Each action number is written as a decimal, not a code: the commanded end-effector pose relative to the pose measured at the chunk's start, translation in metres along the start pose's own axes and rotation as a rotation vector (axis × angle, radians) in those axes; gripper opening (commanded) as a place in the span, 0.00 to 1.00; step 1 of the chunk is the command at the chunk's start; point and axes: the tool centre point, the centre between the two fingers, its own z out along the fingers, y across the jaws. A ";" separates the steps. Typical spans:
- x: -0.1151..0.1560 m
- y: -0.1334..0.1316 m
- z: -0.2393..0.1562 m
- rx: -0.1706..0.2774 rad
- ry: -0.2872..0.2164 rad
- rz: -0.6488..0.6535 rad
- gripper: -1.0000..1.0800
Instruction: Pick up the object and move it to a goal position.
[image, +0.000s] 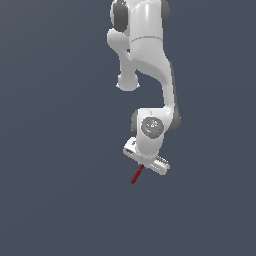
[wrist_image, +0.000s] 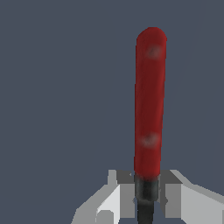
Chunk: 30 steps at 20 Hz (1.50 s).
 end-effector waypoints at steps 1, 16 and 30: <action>-0.008 0.002 -0.006 0.001 0.001 0.000 0.00; -0.090 0.027 -0.068 0.001 0.000 -0.001 0.00; -0.166 0.049 -0.127 0.001 0.000 -0.001 0.00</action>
